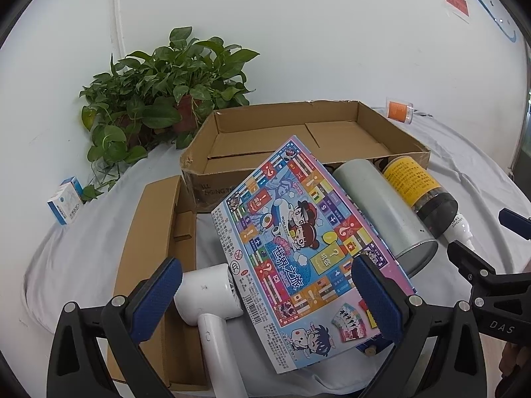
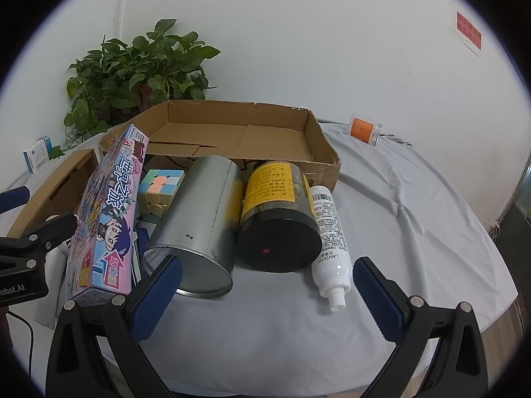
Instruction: Organize rigid objects
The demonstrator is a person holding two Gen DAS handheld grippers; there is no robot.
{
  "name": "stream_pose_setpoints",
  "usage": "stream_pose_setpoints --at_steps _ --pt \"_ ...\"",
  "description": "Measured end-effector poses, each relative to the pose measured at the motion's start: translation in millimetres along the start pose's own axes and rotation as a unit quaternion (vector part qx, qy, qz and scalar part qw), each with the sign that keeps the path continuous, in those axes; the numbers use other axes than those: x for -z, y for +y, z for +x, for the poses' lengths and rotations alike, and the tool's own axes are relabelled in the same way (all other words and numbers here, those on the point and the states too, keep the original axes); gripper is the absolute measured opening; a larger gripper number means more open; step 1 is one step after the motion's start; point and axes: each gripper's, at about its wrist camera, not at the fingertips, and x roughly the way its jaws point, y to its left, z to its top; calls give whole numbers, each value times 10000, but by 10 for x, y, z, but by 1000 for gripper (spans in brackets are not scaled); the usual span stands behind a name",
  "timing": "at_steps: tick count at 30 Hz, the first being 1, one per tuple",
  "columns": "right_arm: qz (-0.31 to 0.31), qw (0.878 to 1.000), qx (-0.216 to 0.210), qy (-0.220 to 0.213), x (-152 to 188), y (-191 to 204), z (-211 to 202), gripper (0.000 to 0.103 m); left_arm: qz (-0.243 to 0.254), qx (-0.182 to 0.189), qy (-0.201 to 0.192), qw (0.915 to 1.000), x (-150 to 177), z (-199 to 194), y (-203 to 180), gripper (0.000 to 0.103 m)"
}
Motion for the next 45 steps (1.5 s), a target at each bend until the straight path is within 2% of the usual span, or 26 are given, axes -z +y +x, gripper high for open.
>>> stream_pose_setpoints --at_steps 7,13,14,15,17,20,22,24,26,27,29,32,34,35,38,39,40,41,42,43,45 --pt "-11 9999 -109 -54 -12 27 -44 102 150 -264 -33 9995 67 -76 166 103" --pt "-97 9972 -643 -379 -58 118 -185 102 71 -726 215 9971 298 -83 577 100" --pt "-107 9957 -801 -458 -66 152 -218 102 59 -753 289 9967 331 -56 627 91" --pt "-103 9943 -931 -517 -78 179 -242 102 71 -775 406 9961 373 -8 691 77" --pt "-117 9906 -1198 -656 -101 252 -301 102 109 -845 639 9943 463 102 785 63" --pt "-216 9860 -1384 -900 -141 376 -411 102 183 -1087 545 9924 560 129 873 51" --pt "-272 9830 -1489 -1040 -171 440 -478 102 -172 -865 482 9949 591 93 1071 49" --pt "-295 9786 -1670 -1165 -221 510 -541 102 -394 -733 485 9954 620 66 1272 42" --pt "-321 9733 -1943 -1177 -275 585 -568 102 -574 -726 616 9938 650 46 1496 35" --pt "-362 9697 -2121 -1155 -312 647 -569 102 -822 -623 728 9920 702 72 1705 35" --pt "-439 9621 -2485 -1033 -376 778 -532 102 -1242 -456 937 9868 816 87 2010 35" --pt "-567 9492 -3039 -579 -505 1067 -349 102 -1756 -123 1094 9783 1020 98 2380 35" --pt "-806 9427 -3233 -192 -543 1349 -185 97 -2099 322 1068 9713 1093 86 2568 31" --pt "-949 9394 -3293 83 -549 1537 -74 90 -2138 407 1066 9702 1098 64 2580 26" --pt "-1140 9248 -3548 768 -521 1983 118 71 -2182 535 1081 9684 1101 35 2628 25" --pt "-1230 9270 -3438 855 -501 2111 166 59 -2210 612 1074 9674 1100 28 2655 22" --pt "-1274 9299 -3315 959 -464 2197 237 53 -2255 703 1080 9657 1103 24 2649 21" --pt "-1272 9312 -3202 1193 -429 2298 353 40 -2271 767 1063 9650 1127 -18 2631 18" --pt "-1246 9294 -3168 1428 -387 2361 436 19 -2327 896 1043 9628 1129 -28 2660 14" --pt "-1271 9247 -3194 1637 -341 2437 521 13 -2327 878 1041 9630 1093 -20 2645 10" --pt "-1290 9266 -3158 1582 -332 2470 492 13 -2166 673 1016 9686 1019 -51 2564 7"
